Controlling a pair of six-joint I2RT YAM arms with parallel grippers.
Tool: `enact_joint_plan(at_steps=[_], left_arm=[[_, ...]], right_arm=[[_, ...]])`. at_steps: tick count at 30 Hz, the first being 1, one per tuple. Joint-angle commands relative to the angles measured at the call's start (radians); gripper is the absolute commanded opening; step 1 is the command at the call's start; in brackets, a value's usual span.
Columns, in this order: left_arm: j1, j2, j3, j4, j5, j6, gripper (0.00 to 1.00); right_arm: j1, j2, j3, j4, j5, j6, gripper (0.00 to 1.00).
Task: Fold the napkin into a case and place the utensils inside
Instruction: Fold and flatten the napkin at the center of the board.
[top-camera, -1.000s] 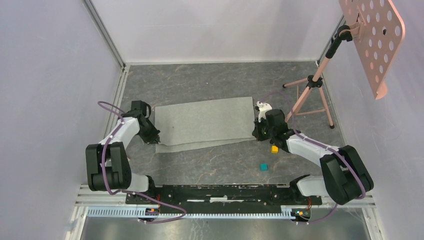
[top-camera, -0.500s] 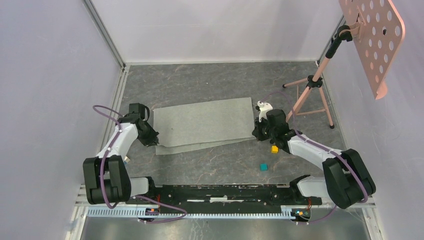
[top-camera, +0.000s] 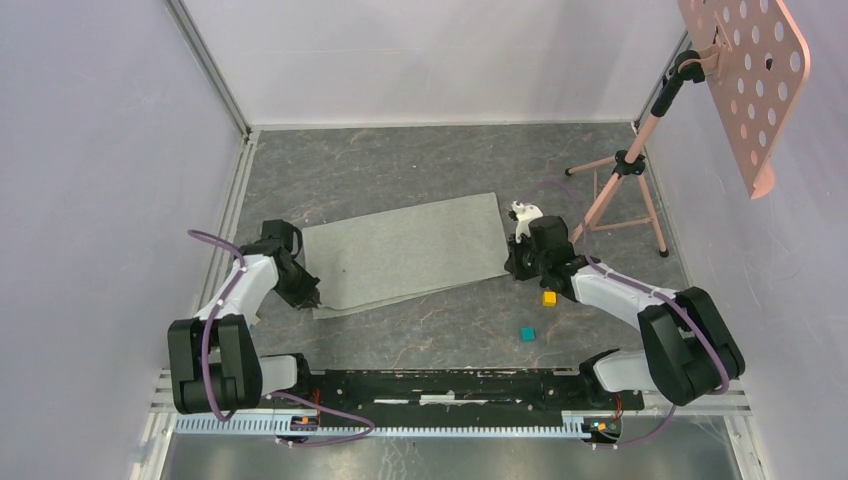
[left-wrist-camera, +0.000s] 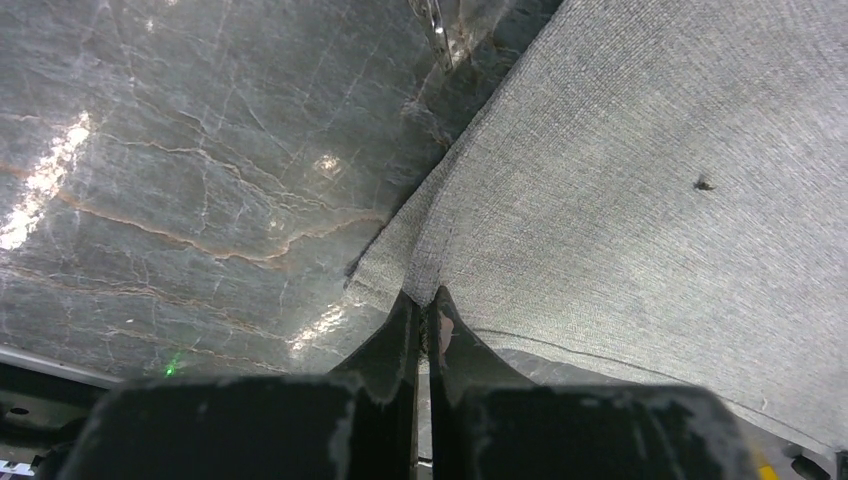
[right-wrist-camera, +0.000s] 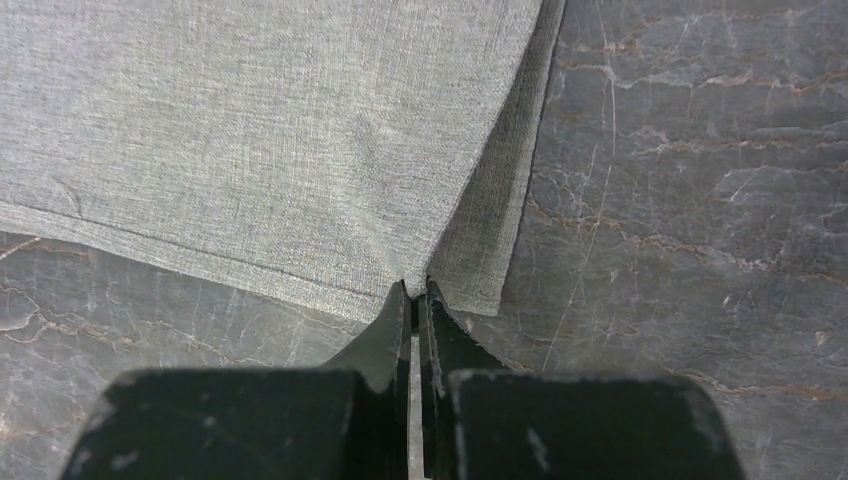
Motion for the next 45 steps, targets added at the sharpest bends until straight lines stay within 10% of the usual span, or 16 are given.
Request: enact_joint_plan(at_steps=[1,45], left_arm=[[0.003,-0.069,0.022,-0.027,-0.01,-0.044,0.06],[0.002,-0.156,-0.072,-0.079,0.091,-0.112,0.13]], right_arm=[[0.001,-0.002,0.077,0.01,0.019,0.004,0.0],[0.001,-0.01,0.123,-0.054,0.061,-0.01,0.0]])
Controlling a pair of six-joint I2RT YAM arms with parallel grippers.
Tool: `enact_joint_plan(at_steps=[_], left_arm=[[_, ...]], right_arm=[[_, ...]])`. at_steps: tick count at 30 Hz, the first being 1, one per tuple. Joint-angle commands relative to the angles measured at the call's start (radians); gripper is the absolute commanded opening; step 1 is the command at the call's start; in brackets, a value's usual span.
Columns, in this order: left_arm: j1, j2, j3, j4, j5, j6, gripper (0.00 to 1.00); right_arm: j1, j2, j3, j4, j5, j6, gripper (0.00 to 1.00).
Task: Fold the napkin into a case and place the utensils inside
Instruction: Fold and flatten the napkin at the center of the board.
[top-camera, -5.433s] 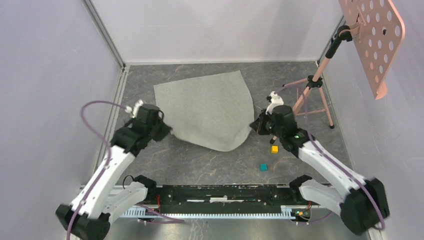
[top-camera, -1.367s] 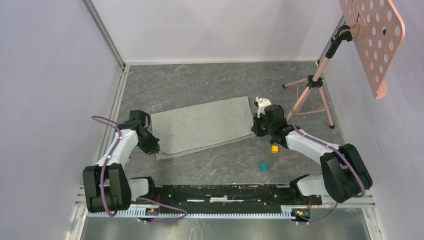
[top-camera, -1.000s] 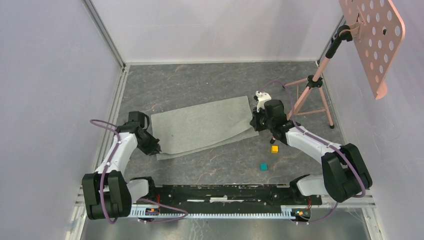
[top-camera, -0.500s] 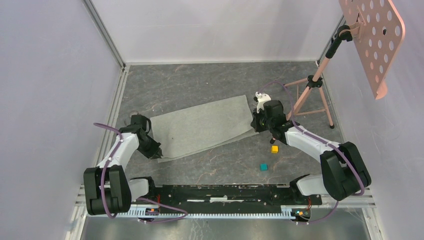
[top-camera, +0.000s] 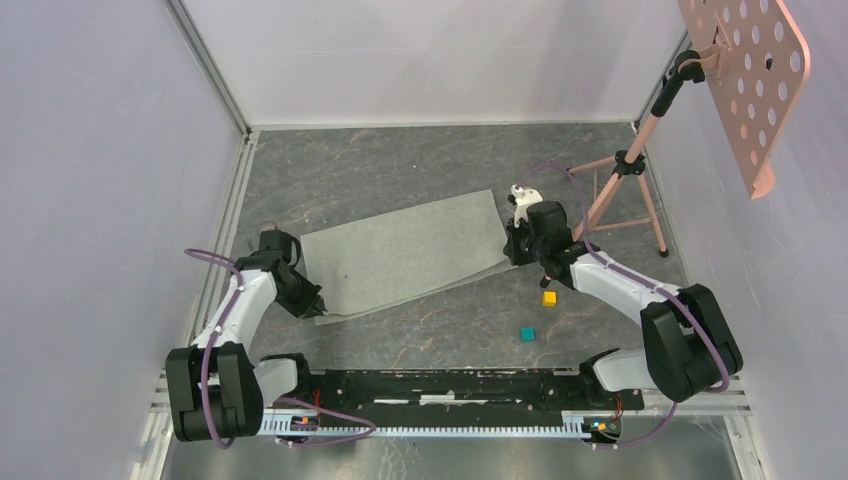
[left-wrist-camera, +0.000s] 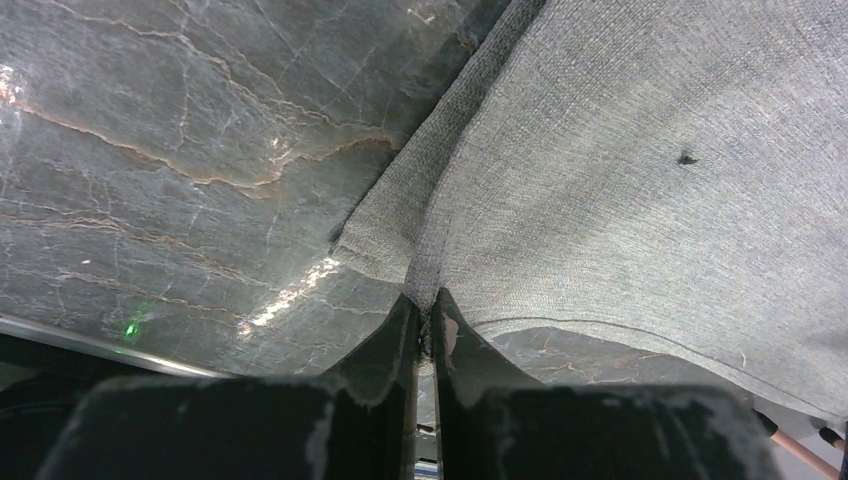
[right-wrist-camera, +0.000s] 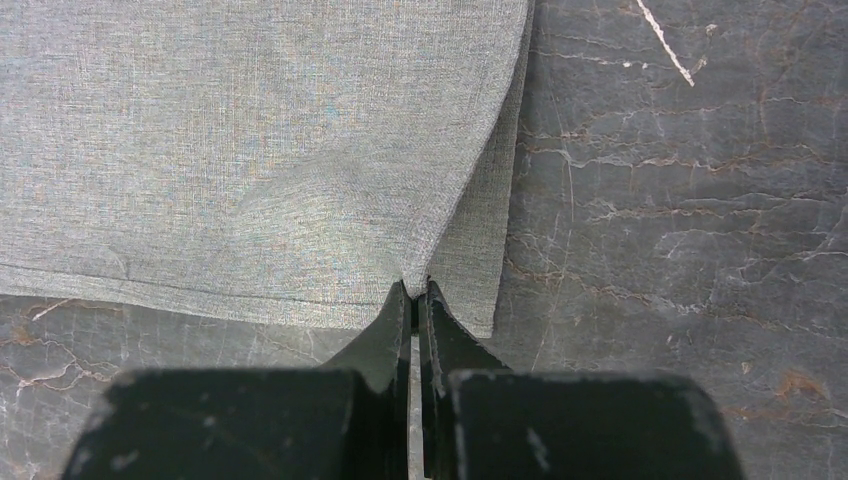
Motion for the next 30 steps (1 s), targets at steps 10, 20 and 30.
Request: enact_joint_plan(at_steps=[10,20,30], left_arm=[[0.002,-0.024,-0.007,-0.036,-0.018,-0.046,0.15],[0.002,0.011,-0.025,-0.009,-0.031,-0.065,0.15],[0.004,-0.056,0.09,-0.125,-0.103,-0.069,0.59]], right_arm=[[0.001,-0.041,-0.019,0.004,0.018,-0.014,0.0],[0.001,-0.002,-0.027,0.031,-0.012,-0.01,0.01],[0.007,-0.06,0.151,-0.253,0.109,-0.085,0.45]])
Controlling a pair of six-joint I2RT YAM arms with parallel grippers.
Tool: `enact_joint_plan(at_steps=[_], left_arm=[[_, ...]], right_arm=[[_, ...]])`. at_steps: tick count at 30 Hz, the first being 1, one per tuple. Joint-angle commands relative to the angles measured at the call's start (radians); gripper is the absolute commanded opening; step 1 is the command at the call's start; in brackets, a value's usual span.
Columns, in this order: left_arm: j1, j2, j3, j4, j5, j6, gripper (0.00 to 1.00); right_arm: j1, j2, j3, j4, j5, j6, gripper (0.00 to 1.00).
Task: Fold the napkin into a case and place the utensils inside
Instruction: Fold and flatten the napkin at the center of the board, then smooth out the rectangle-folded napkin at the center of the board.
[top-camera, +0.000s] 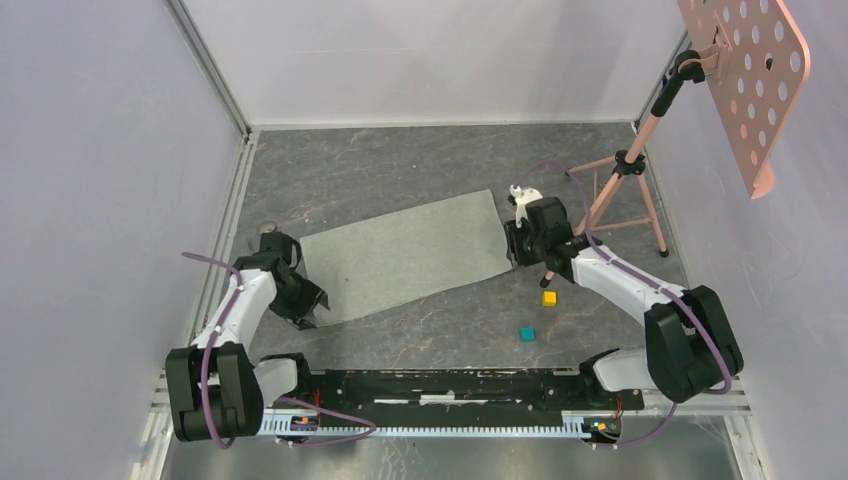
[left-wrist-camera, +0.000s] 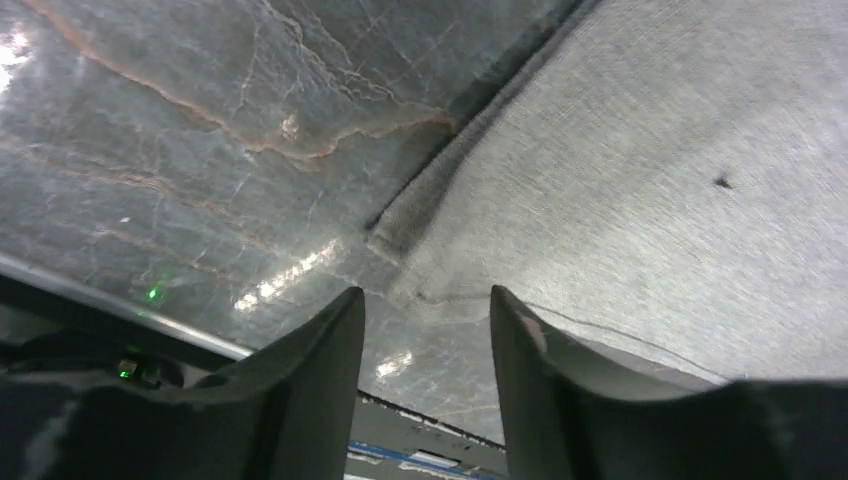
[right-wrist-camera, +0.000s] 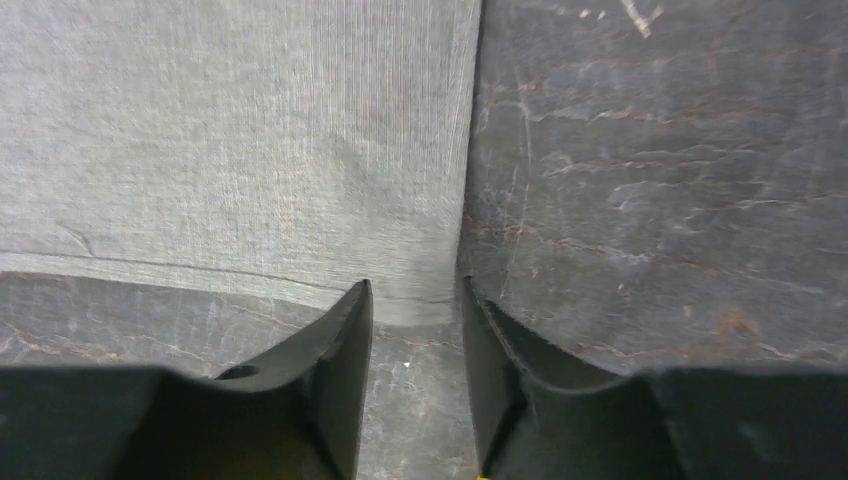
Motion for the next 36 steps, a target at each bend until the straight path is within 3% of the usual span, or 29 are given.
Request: enact_joint_plan(at_steps=[1,3,5,9,11,21,30,33,36], left_arm=[[0.004,-0.092,0.133,-0.106,-0.1,-0.024,0.69],[0.003,-0.133,0.181,-0.131,-0.144,-0.022,0.81],[0.002,-0.165,0.201,-0.104,-0.143,-0.005,0.84],[-0.001,-0.125,0.18,0.057,0.119,0.079,0.91],[-0.012,-0.069,0.171,0.122,0.23,0.098,0.92],[-0.03,0.095,0.071,0.236,0.286,0.121,0.95],[-0.028,0.138,0.019,0.138,0.042,0.073,0.97],[-0.028,0.143,0.026,0.112,-0.012,0.045,0.97],[-0.028,0.107,0.051,0.077,-0.108,0.031,0.98]], right_arm=[[0.01,-0.081,0.136,-0.141,0.074,-0.064,0.54],[0.012,-0.114,0.152,-0.15,0.069,-0.072,0.63],[0.012,-0.133,0.129,-0.083,0.017,-0.065,0.68],[0.012,-0.05,0.119,0.044,-0.242,0.002,0.68],[0.011,0.014,0.129,0.088,-0.299,0.031,0.66],[0.008,0.149,0.104,0.15,-0.264,0.053,0.62],[0.002,0.132,0.049,0.144,-0.148,0.034,0.62],[0.009,0.125,0.007,0.234,-0.26,0.103,0.64],[0.021,0.114,-0.012,0.254,-0.276,0.118,0.66]])
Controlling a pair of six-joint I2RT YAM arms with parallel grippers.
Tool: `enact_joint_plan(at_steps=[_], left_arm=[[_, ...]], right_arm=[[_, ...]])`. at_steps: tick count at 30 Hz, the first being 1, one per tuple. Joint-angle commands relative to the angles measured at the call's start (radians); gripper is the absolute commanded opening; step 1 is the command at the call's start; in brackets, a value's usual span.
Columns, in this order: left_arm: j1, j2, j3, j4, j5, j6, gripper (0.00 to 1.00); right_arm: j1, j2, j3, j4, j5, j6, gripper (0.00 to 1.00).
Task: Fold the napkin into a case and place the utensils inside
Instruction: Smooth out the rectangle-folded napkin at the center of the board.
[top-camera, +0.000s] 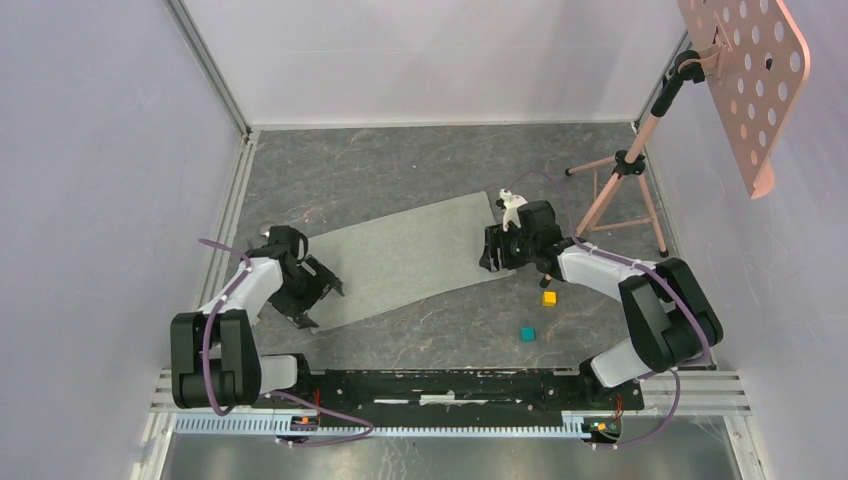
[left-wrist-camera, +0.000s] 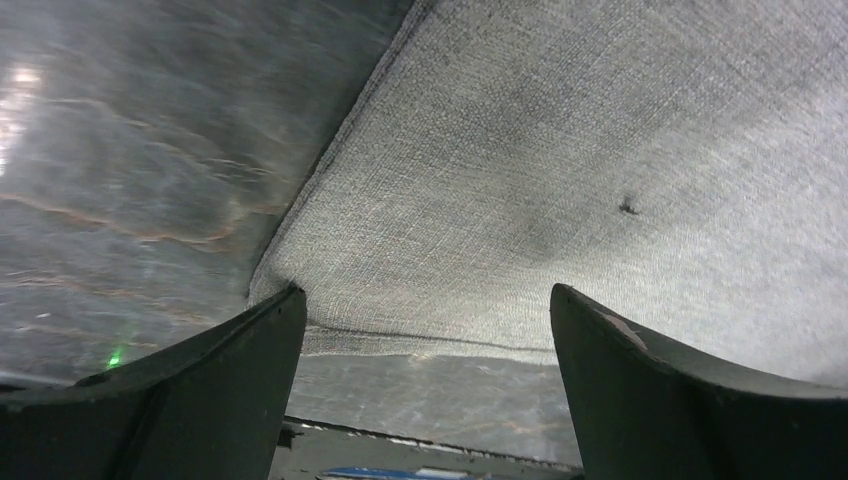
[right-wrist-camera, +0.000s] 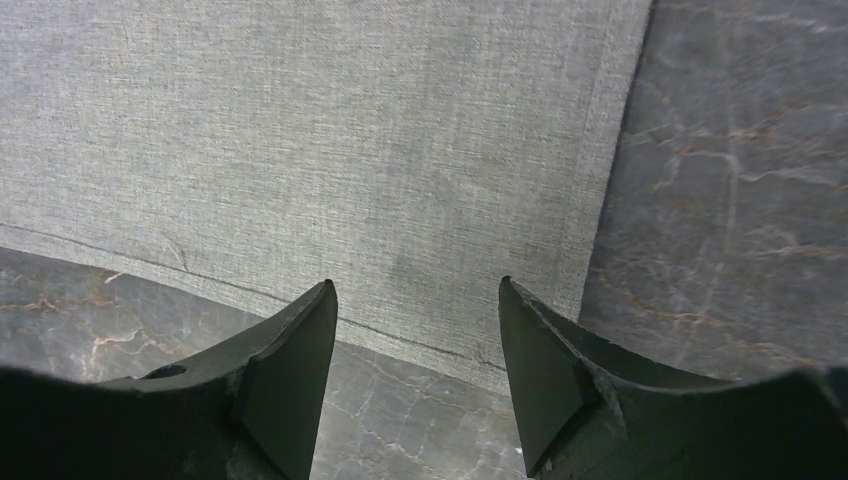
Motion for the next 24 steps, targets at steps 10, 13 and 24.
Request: enact_joint_plan(at_steps=[10,13,24], left_arm=[[-0.002,-0.152,0.133,-0.101,-0.173,0.035,0.99],[-0.003,-0.182,0.148,-0.039,-0.092,0.074,0.99],[-0.002,-0.103,0.186,0.202,0.154,0.073,1.0]], right_arm=[[0.026,-0.084,-0.086,0.13,-0.047,0.029,0.66],[0.026,-0.033,-0.081,0.139,-0.027,0.029,0.65],[0.027,-0.05,-0.245,0.217,0.082,0.05,0.57]])
